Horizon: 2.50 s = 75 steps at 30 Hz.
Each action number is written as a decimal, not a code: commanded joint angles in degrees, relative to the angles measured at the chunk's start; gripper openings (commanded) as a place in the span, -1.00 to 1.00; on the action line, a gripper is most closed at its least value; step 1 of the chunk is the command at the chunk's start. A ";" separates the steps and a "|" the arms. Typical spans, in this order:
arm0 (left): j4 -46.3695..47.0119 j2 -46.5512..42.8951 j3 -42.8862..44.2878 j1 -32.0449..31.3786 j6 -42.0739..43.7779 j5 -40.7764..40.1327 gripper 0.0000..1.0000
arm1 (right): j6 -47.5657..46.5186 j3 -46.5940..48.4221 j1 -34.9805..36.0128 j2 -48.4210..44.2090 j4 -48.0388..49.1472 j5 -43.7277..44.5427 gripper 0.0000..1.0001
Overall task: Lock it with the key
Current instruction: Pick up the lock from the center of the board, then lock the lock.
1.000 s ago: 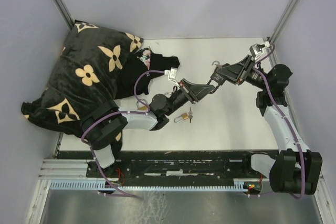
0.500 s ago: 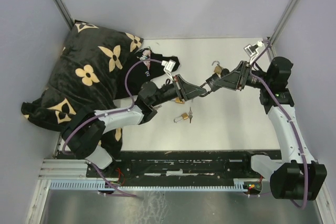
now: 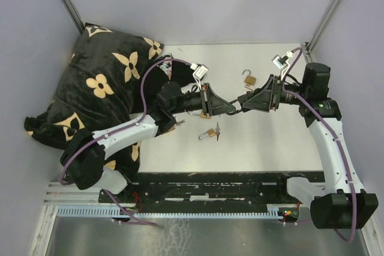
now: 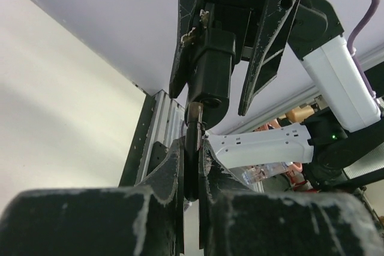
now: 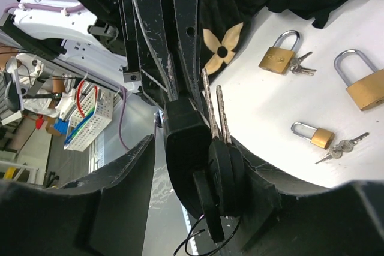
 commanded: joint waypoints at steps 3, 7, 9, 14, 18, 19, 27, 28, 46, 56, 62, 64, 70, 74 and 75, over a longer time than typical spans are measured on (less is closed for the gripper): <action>-7.31 -4.92 3.39 2.24 5.13 -0.28 -0.94 | -11.62 6.75 0.67 -0.69 -10.47 -4.47 0.04; -7.78 -5.36 4.00 2.38 4.94 0.76 -0.94 | -15.49 7.83 1.03 -0.19 -14.07 -4.46 -0.15; -7.93 -5.33 4.30 2.38 4.75 1.87 -0.94 | -15.68 7.83 1.49 -0.40 -14.06 -4.79 -0.23; -9.84 -5.96 5.18 2.39 5.84 3.58 -0.94 | -15.90 7.79 3.50 -0.71 -13.78 -4.08 -0.05; -10.59 -6.78 5.41 2.38 6.28 3.98 -0.94 | -13.60 7.19 5.30 -0.52 -11.15 -2.63 -0.03; -10.60 -6.82 5.40 2.38 6.21 4.32 -0.94 | -12.33 6.76 5.77 -0.49 -9.76 -2.16 -0.03; -11.76 -7.14 5.92 2.36 6.65 5.71 -0.94 | -7.01 4.93 8.26 -0.56 -2.83 -1.08 -0.31; -11.89 -7.35 5.93 2.38 6.82 5.59 -0.94 | -7.24 4.85 8.37 -0.57 -2.82 -1.68 -0.52; 4.74 -20.70 -8.59 1.52 -1.15 -9.20 0.11 | 20.10 6.96 9.06 -2.70 21.34 -0.45 -0.97; 7.21 -20.58 -9.41 -1.54 -0.74 -15.53 0.08 | 30.22 4.77 9.16 -3.09 32.70 1.06 -0.97; 9.44 -20.93 -8.48 -2.99 0.31 -17.99 0.07 | 29.39 3.30 9.15 -3.53 32.46 1.24 -0.97; 9.05 -20.34 -7.60 -4.02 0.60 -18.47 0.04 | 29.29 3.35 9.14 -3.58 32.43 1.24 -0.97; 8.74 -19.12 -6.68 -5.04 0.70 -19.16 -0.37 | 28.29 3.46 9.13 -3.70 31.34 1.16 -0.97; 8.82 -19.21 -6.66 -5.09 0.78 -19.55 -0.39 | 26.41 3.52 9.19 -3.70 29.50 1.08 -0.97; 8.78 -19.23 -6.63 -5.12 0.78 -19.64 -0.36 | 25.60 3.50 9.19 -3.73 28.11 1.03 -0.97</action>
